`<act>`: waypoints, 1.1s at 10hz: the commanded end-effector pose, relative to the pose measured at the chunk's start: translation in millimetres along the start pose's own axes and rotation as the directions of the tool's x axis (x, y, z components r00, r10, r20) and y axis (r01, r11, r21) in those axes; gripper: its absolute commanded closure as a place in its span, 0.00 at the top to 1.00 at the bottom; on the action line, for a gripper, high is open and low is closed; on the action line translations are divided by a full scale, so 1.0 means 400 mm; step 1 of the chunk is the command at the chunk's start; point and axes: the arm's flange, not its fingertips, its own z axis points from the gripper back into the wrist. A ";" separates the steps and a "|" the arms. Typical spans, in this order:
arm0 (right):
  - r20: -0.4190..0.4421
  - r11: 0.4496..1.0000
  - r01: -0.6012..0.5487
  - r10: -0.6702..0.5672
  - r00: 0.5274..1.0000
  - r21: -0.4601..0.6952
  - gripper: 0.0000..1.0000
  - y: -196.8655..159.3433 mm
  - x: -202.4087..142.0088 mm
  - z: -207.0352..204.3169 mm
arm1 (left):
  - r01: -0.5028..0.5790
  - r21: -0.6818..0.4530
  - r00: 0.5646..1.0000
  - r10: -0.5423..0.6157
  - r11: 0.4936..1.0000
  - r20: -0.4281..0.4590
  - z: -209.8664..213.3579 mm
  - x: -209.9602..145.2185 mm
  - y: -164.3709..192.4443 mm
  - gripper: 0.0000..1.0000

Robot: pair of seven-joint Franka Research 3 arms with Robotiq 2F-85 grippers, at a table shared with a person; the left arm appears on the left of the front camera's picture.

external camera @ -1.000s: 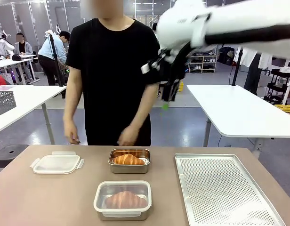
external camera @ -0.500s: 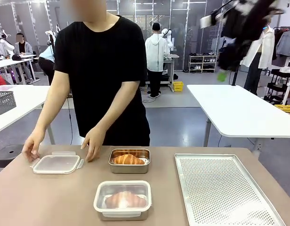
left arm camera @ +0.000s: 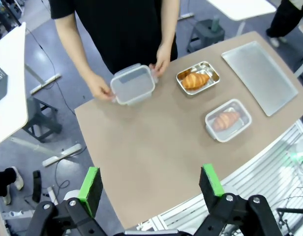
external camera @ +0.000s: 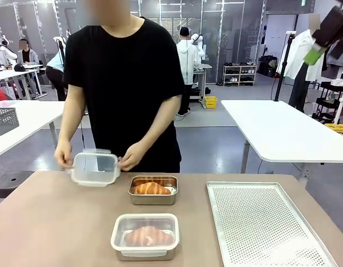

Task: Place the bread into the airtight container.
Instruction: Pick up a Butter Roll and place it into an empty Airtight Container.

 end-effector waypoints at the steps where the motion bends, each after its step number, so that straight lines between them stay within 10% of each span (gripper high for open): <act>1: -0.001 0.998 0.067 -0.067 0.998 0.005 1.00 0.010 -0.018 0.044 | 0.001 0.002 1.000 -0.001 1.000 0.000 0.001 0.002 -0.002 1.00; 11: -0.016 0.999 0.050 -0.050 0.999 0.012 1.00 0.012 -0.031 0.058 | 0.001 0.002 1.000 -0.001 1.000 0.000 0.001 0.002 -0.002 1.00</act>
